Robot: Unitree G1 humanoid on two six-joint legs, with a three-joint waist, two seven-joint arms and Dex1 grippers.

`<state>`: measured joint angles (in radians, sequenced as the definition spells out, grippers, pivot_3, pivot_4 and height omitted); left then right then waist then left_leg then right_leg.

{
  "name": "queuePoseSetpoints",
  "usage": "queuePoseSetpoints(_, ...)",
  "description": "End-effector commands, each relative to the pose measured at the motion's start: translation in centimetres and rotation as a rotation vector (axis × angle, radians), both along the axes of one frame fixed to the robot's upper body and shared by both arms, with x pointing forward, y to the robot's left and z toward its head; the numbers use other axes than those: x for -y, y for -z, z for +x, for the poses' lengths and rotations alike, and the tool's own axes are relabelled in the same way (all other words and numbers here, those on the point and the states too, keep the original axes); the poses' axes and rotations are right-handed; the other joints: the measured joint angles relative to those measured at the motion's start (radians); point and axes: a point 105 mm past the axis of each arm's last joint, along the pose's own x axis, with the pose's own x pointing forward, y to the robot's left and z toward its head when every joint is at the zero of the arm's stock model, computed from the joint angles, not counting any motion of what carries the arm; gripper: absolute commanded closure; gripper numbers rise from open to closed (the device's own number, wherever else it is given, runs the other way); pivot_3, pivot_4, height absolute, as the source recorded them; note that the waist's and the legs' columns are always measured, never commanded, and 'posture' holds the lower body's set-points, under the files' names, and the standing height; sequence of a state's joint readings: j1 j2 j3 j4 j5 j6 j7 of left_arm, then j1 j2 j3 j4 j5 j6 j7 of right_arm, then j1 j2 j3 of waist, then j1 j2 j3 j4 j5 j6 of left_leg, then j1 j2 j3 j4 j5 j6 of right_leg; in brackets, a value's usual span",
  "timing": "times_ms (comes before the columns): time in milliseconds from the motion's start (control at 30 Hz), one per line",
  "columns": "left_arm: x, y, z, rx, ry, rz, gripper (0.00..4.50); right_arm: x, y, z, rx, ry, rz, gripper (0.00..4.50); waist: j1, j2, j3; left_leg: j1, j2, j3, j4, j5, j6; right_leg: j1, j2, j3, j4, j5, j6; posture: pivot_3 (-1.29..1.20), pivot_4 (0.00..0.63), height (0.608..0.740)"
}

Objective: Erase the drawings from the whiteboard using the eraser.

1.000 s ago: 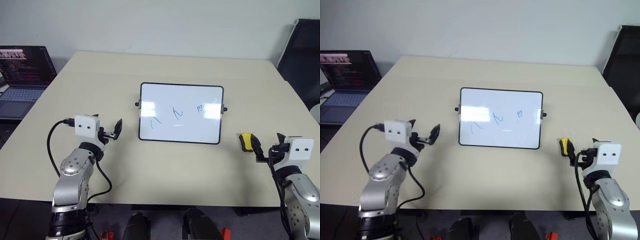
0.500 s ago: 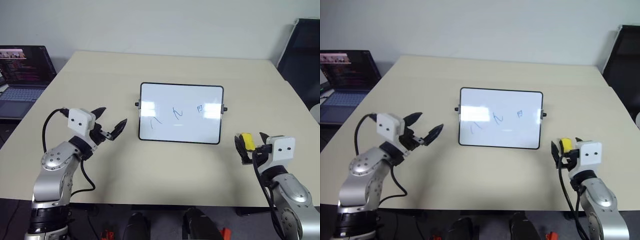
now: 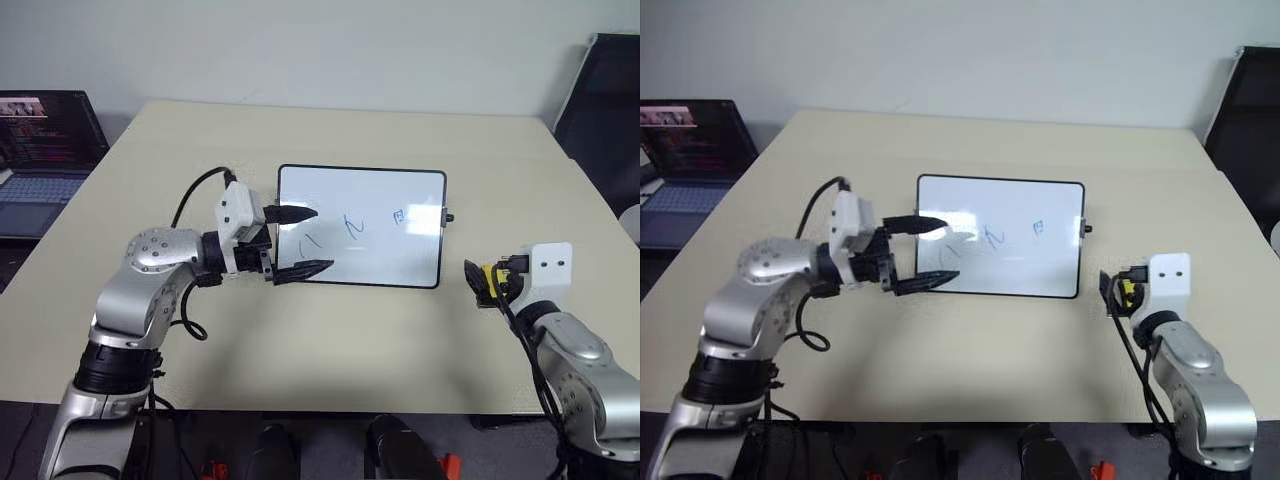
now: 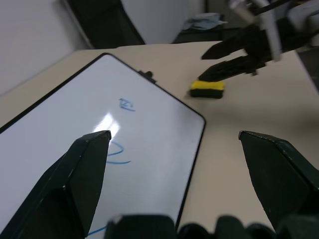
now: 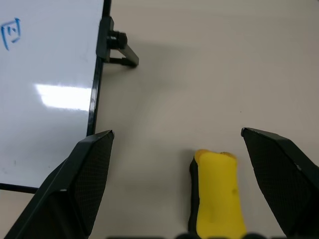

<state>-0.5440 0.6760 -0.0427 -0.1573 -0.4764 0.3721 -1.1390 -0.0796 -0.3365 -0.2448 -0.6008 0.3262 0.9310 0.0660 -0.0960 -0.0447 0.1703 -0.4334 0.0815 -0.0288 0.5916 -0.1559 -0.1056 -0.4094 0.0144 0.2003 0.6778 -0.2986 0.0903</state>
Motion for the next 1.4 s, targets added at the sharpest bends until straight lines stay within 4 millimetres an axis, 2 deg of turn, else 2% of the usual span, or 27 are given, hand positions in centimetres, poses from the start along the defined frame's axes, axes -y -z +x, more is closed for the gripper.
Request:
queuePoseSetpoints(33, 0.8, -1.0, -0.5, 0.007, 0.105, 0.022, 0.0, 0.7, 0.3, 0.2, -0.029, 0.003, 0.01, 0.03, 0.001, 0.0, 0.0, 0.0, 0.0, 0.0, 0.0, 0.0, 0.0, 0.0, 0.0, 0.0, 0.0, 0.0, 0.0, 0.0, 0.15, 0.74)
queuePoseSetpoints(133, 1.3, -0.7, -0.7, 0.013, 0.152, 0.057, 0.0, 1.2, 1.1, 0.6, -0.048, 0.027, -0.011, 0.03, 0.001, 0.0, 0.0, 0.0, 0.0, 0.0, 0.0, 0.0, 0.0, 0.0, 0.0, 0.0, 0.0, 0.0, 0.0, 0.0, 0.15, 0.74)
queuePoseSetpoints(267, 1.8, -0.7, -0.8, 0.015, 0.187, 0.057, 0.0, 1.8, 1.3, 1.1, -0.034, 0.066, -0.006, 0.03, -0.001, 0.0, 0.0, 0.0, 0.0, 0.0, 0.0, 0.0, 0.0, 0.0, 0.0, 0.0, 0.0, 0.0, 0.0, 0.0, 0.15, 0.74)
queuePoseSetpoints(633, 1.7, -0.2, -0.2, 0.033, 0.172, 0.069, 0.0, 3.0, 2.6, 2.8, -0.046, 0.119, 0.045, 0.03, -0.002, 0.001, 0.001, 0.0, 0.0, 0.0, 0.001, 0.0, 0.0, 0.0, 0.0, 0.0, 0.001, 0.0, 0.001, 0.0, 0.15, 0.74)
queuePoseSetpoints(733, 1.5, 0.0, -0.2, 0.033, 0.156, 0.071, 0.0, 3.4, 2.8, 3.2, -0.046, 0.14, 0.058, 0.62, -0.002, 0.001, 0.001, 0.0, 0.0, 0.0, 0.001, 0.0, 0.0, 0.0, 0.0, 0.0, 0.001, 0.0, 0.001, 0.0, 0.15, 0.74)
queuePoseSetpoints(967, 0.7, 0.7, -0.4, 0.011, 0.122, 0.082, 0.0, 3.6, 2.9, 3.3, -0.05, 0.149, 0.047, 3.1, -0.003, 0.001, 0.001, 0.0, 0.0, 0.0, 0.0, 0.0, 0.0, 0.0, 0.0, 0.0, 0.001, 0.001, 0.001, 0.0, 0.15, 0.74)
queuePoseSetpoints(1000, 0.5, 0.9, -0.5, 0.005, 0.112, 0.083, 0.0, 3.5, 2.9, 3.3, -0.049, 0.146, 0.047, 3.22, -0.003, 0.001, 0.001, 0.0, 0.0, 0.0, 0.0, 0.0, 0.0, 0.0, 0.0, 0.0, 0.001, 0.0, 0.001, 0.0, 0.15, 0.74)
queuePoseSetpoints(1200, -1.6, 1.8, -0.4, -0.06, -0.022, 0.092, 0.0, 2.3, 1.7, 2.9, -0.013, 0.081, 0.026, 3.22, -0.005, 0.002, 0.001, 0.0, 0.0, 0.0, 0.0, 0.0, 0.0, 0.0, 0.0, 0.0, 0.001, 0.0, 0.001, 0.0, 0.15, 0.74)
queuePoseSetpoints(1300, -2.7, 2.6, -0.7, -0.11, -0.1, 0.116, 0.0, 0.8, 0.4, 2.2, 0.028, -0.004, -0.032, 3.22, -0.006, 0.002, 0.001, 0.0, 0.0, 0.0, 0.0, 0.0, 0.0, 0.0, 0.0, 0.0, 0.001, 0.0, 0.001, 0.0, 0.15, 0.74)
queuePoseSetpoints(1400, -2.9, 2.5, -1.0, -0.106, -0.154, 0.11, 0.0, -1.7, -1.2, 1.4, 0.082, -0.119, -0.075, 3.22, -0.008, 0.002, 0.002, 0.0, 0.0, -0.001, 0.0, 0.0, 0.0, 0.0, 0.0, 0.0, 0.001, -0.001, 0.001, 0.0, 0.15, 0.74)
